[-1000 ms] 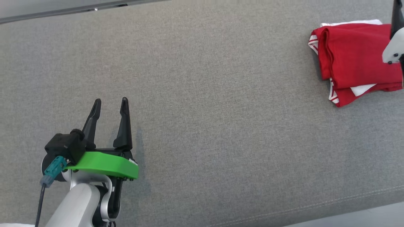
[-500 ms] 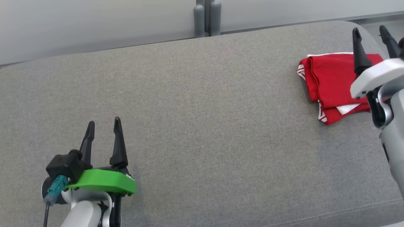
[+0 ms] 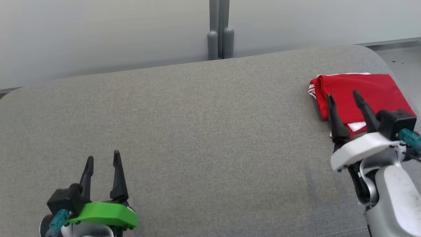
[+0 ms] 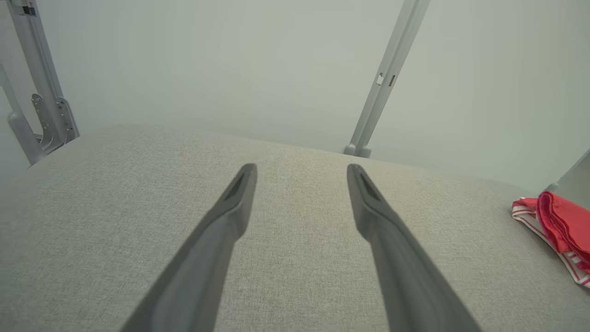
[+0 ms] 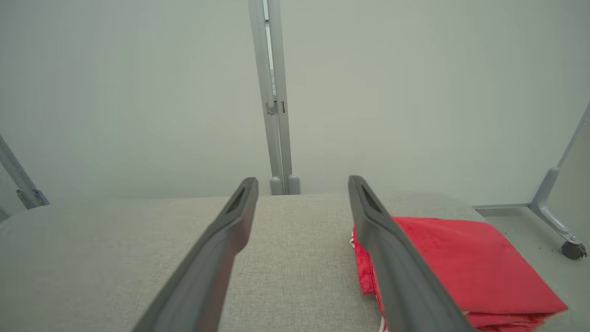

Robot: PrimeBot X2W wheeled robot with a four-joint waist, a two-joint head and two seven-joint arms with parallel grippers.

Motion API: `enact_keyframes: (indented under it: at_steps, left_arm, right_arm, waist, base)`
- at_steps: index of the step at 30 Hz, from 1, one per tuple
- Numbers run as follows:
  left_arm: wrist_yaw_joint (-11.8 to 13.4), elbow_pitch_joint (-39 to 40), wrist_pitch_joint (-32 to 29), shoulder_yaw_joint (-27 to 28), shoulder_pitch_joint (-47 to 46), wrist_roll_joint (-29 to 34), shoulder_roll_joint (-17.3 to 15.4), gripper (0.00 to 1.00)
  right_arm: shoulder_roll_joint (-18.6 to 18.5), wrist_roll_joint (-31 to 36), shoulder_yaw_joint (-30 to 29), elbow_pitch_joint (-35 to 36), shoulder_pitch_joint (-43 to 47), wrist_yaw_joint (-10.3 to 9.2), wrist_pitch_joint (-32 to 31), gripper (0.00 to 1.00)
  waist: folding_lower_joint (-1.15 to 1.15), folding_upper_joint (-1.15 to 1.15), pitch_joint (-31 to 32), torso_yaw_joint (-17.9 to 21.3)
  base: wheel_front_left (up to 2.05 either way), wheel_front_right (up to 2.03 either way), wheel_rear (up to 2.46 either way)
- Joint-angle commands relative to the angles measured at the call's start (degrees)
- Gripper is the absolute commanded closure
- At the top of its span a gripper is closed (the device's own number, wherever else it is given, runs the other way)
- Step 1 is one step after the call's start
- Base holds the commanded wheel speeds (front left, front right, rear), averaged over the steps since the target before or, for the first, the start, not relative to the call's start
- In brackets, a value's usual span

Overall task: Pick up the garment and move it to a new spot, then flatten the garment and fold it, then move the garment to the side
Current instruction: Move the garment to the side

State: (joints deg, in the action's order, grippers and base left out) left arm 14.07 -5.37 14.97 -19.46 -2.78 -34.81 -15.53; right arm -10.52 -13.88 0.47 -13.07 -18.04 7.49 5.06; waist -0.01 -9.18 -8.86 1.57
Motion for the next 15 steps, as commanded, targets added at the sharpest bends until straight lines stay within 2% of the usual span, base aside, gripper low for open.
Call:
enact_keyframes:
  at_steps: [1,7,13,15]
  left_arm:
    - [-0.1,0.2,0.2,0.5,1.1,0.6,-0.1,0.00]
    - [-0.8,0.6,0.2,1.7,3.1,1.8,1.2,0.00]
    - [-1.9,-0.1,0.2,2.3,4.1,3.3,2.7,0.00]
    - [-1.9,-0.5,0.2,2.5,4.1,3.7,2.9,0.00]
  right_arm:
    - [0.8,0.8,-0.4,1.5,1.7,0.00,-0.4,0.00]
    - [5.6,6.0,-1.1,10.4,10.2,0.00,-2.8,0.00]
    - [7.4,7.9,-0.2,14.0,16.0,0.00,-2.2,0.00]
    - [7.5,6.6,0.6,14.1,16.9,0.00,-1.7,0.00]
  waist:
    - [0.01,0.01,0.0,0.0]
    - [0.01,0.01,0.0,-0.6]
    - [0.01,0.01,0.2,-1.3]
    - [0.01,0.01,0.4,-1.4]
  base:
    - [0.00,0.00,0.00]
    - [0.00,0.00,0.00]
    - [0.00,0.00,0.00]
    - [0.00,0.00,0.00]
